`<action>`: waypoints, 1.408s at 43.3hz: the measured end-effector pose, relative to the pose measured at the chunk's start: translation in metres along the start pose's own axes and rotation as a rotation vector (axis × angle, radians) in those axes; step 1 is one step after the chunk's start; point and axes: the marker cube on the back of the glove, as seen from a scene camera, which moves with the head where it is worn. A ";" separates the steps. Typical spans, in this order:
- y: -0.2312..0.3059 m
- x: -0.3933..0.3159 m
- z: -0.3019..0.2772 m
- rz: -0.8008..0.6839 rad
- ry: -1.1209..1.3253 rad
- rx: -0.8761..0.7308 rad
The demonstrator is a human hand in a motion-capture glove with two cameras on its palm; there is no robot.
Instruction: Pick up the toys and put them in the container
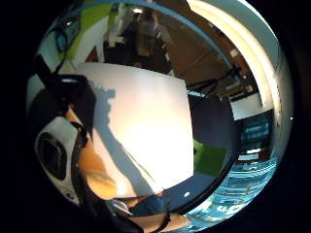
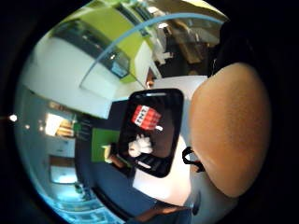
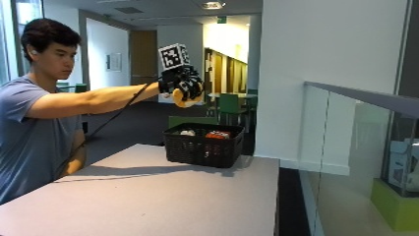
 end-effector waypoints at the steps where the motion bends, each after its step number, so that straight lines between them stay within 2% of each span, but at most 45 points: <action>1: 0.003 -0.011 0.000 -0.084 -0.028 0.004; 3: 0.005 -0.031 0.002 -0.158 -0.050 0.013; 6: -0.001 -0.056 0.010 -0.033 -0.010 0.012; 15: 0.008 -0.103 0.030 -0.168 -0.043 -0.016; 19: 0.008 -0.118 0.040 -0.105 -0.020 -0.027; 24: 0.010 -0.130 0.056 -0.070 -0.008 -0.077; 30: 0.021 -0.130 0.076 -0.167 0.020 -0.248; 35: 0.027 -0.124 0.061 -0.133 -0.041 -0.200; 42: 0.042 -0.047 0.038 -0.116 0.048 -0.123; 47: 0.054 0.032 0.036 0.058 0.129 -0.111; 55: 0.097 0.132 0.053 0.174 0.186 -0.119; 61: 0.131 0.181 0.065 0.237 0.176 -0.113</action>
